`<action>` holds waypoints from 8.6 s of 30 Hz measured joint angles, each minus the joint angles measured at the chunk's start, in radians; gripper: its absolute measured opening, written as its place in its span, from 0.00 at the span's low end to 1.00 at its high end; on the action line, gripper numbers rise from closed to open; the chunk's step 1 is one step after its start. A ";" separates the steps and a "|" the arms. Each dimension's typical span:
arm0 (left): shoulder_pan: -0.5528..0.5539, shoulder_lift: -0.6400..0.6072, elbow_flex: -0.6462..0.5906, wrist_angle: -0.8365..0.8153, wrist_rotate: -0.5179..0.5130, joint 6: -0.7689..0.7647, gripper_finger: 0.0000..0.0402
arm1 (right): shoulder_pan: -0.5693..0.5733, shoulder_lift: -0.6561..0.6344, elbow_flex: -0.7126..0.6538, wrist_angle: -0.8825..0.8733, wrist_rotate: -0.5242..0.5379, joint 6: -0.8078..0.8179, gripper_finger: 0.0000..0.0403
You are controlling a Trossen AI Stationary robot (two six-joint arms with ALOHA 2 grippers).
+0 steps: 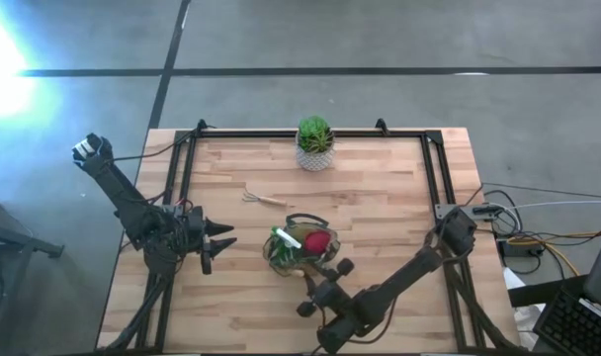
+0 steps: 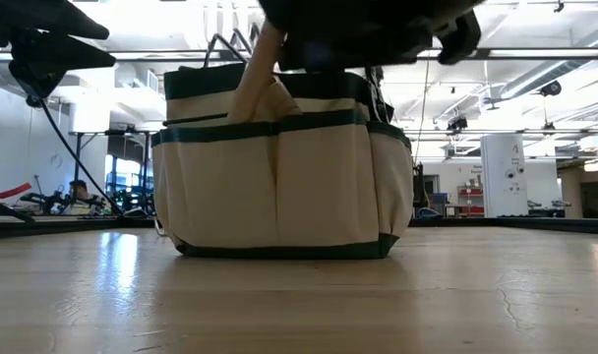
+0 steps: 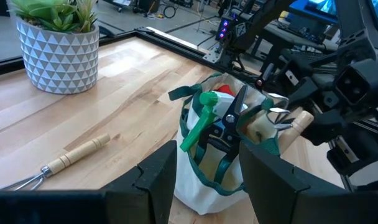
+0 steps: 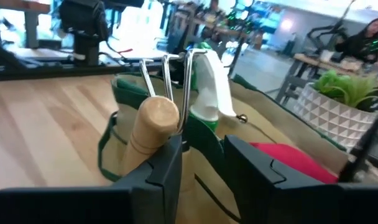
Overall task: Pick & Place Garden tools in Gardening bag
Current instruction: Put the light brown hand rake into the white gardening bag
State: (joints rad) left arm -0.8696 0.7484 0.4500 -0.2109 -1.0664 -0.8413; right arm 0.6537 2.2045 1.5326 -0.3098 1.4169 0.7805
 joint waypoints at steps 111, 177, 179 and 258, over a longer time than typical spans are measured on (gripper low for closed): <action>0.000 0.000 0.000 -0.009 0.000 0.000 0.44 | -0.635 -1.086 -0.299 -0.512 -1.318 -0.605 0.02; 1.031 0.180 0.231 -0.257 0.964 0.764 0.44 | -0.718 -1.980 -0.671 -0.629 -1.074 -0.642 0.02; 1.067 0.252 0.262 -0.273 0.981 0.819 0.44 | -0.718 -1.980 -0.671 -0.629 -1.075 -0.642 0.02; 1.184 1.049 0.625 -0.511 1.079 1.336 0.15 | -0.718 -1.979 -0.671 -0.629 -1.075 -0.643 0.02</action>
State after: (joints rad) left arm 0.3141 1.7971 1.0752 -0.7219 0.0128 0.4943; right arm -0.0643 0.2253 0.8619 -0.9390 0.3420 0.1379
